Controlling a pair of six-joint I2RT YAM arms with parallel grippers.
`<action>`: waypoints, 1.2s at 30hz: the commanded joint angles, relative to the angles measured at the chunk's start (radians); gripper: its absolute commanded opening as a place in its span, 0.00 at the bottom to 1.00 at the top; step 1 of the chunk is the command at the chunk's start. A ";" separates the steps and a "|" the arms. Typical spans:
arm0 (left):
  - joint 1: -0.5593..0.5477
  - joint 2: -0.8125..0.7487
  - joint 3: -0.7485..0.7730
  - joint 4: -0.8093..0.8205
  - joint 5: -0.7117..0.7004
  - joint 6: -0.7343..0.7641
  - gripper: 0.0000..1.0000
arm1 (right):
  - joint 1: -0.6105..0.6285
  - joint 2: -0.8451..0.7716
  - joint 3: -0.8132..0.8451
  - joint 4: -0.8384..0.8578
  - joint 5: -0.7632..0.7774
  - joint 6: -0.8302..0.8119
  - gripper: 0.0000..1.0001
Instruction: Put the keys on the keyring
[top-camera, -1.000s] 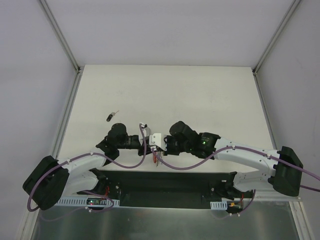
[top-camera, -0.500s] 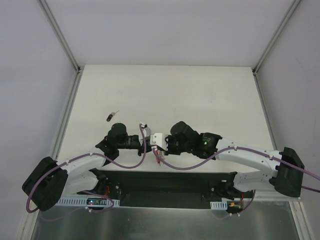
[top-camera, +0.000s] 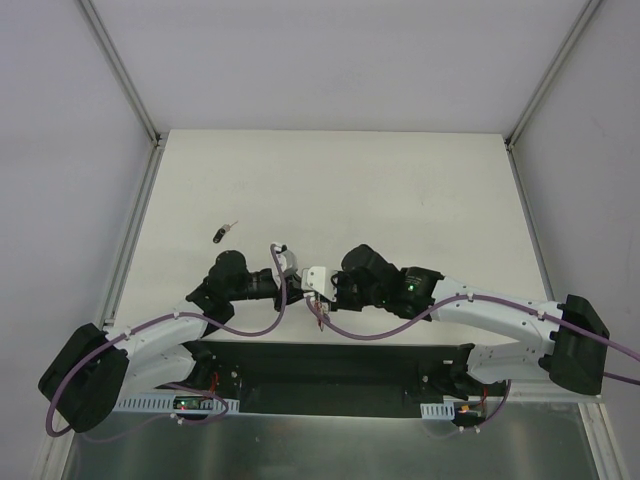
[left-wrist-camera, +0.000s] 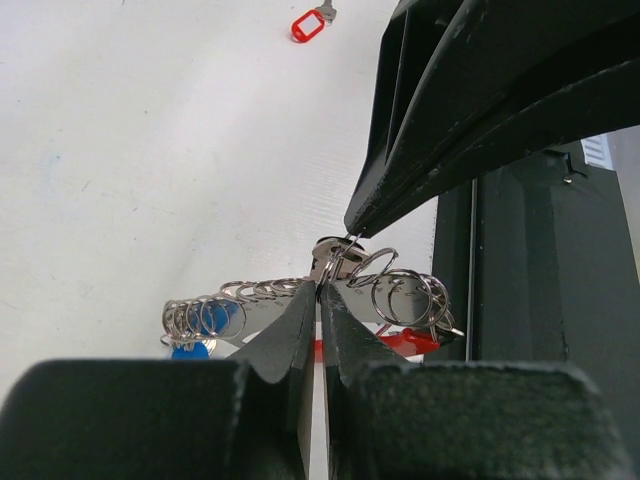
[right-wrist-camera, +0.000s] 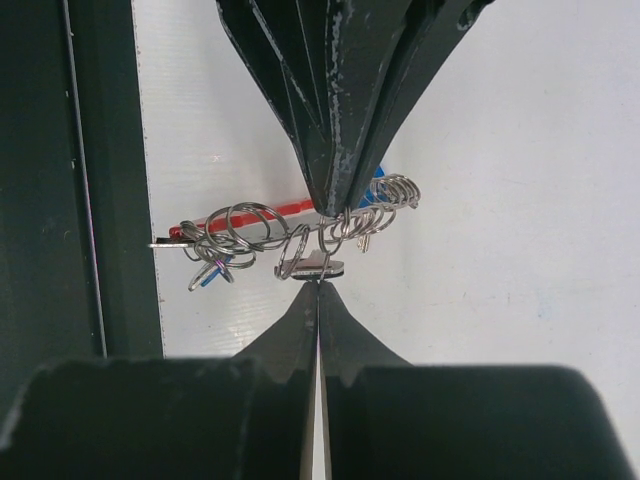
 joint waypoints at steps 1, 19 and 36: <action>0.017 -0.013 -0.005 0.090 -0.045 -0.050 0.00 | 0.006 -0.010 -0.005 0.010 -0.008 0.026 0.01; 0.015 -0.185 -0.026 -0.152 -0.527 -0.051 0.85 | -0.198 0.157 0.189 0.035 0.214 0.115 0.01; 0.018 -0.226 -0.132 -0.130 -0.835 -0.151 0.99 | -0.663 0.568 0.498 -0.097 0.257 0.589 0.01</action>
